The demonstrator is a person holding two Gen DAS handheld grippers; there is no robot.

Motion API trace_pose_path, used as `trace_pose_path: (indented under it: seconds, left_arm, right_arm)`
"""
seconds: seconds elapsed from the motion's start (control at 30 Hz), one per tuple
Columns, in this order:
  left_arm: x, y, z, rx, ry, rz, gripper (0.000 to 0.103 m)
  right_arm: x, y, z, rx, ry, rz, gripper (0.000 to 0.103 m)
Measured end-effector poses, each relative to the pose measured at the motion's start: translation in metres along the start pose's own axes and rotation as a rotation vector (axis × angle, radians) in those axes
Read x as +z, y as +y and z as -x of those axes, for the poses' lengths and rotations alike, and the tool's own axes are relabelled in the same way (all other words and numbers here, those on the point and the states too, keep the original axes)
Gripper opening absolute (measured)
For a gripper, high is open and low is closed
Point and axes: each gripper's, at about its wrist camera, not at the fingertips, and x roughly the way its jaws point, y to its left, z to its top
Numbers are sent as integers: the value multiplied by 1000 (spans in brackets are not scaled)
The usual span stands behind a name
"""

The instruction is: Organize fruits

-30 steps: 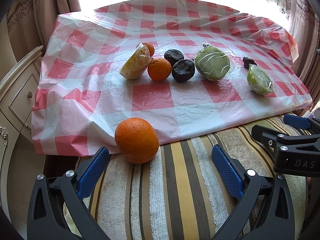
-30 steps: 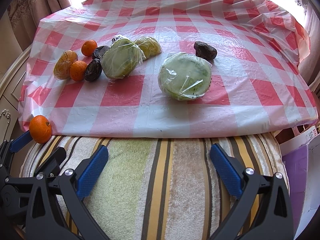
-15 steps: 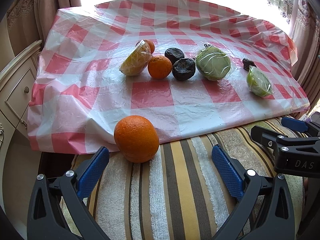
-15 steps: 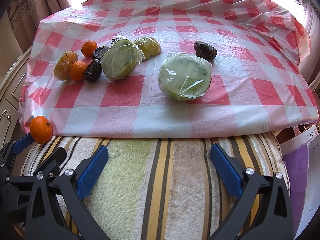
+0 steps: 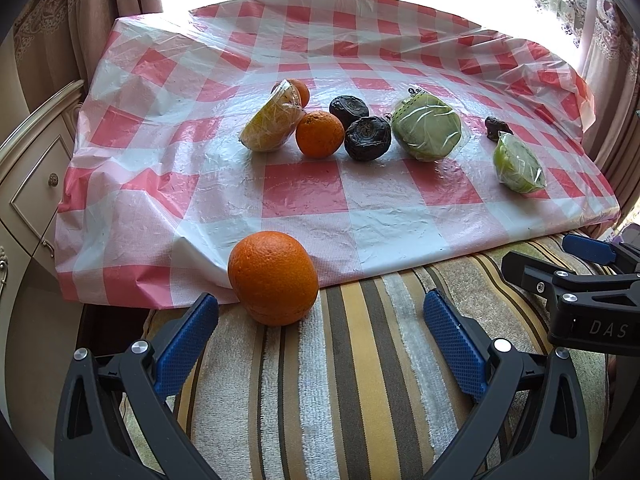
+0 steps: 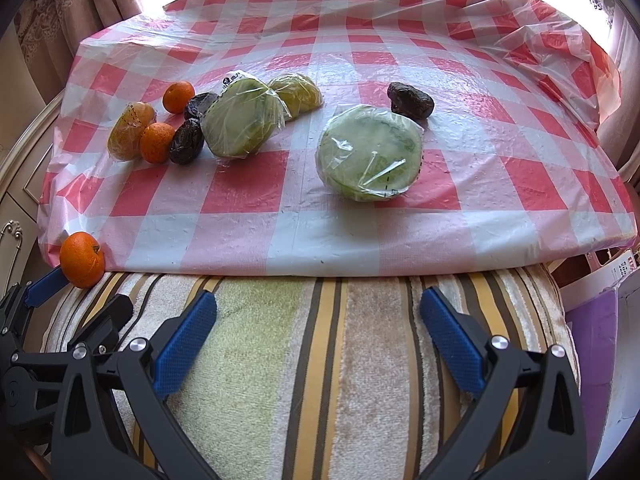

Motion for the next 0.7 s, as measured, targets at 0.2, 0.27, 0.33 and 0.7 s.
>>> trace_pose_path:
  seconds: [0.2,0.27,0.33,0.7]
  left_arm:
    - [0,1,0,-5,0,5,99]
    - [-1,1,0,-10,1,10,99]
    - [-1,2,0,-17,0,14,99]
    - [-5,28,4,-209,-18,145,98]
  right_arm:
    - [0,0,0,0,0,0,102]
    - [0,0,0,-1,0,1,102]
    - [0,0,0,0,0,0,102]
    - [-1,1,0,-1,0,1,102]
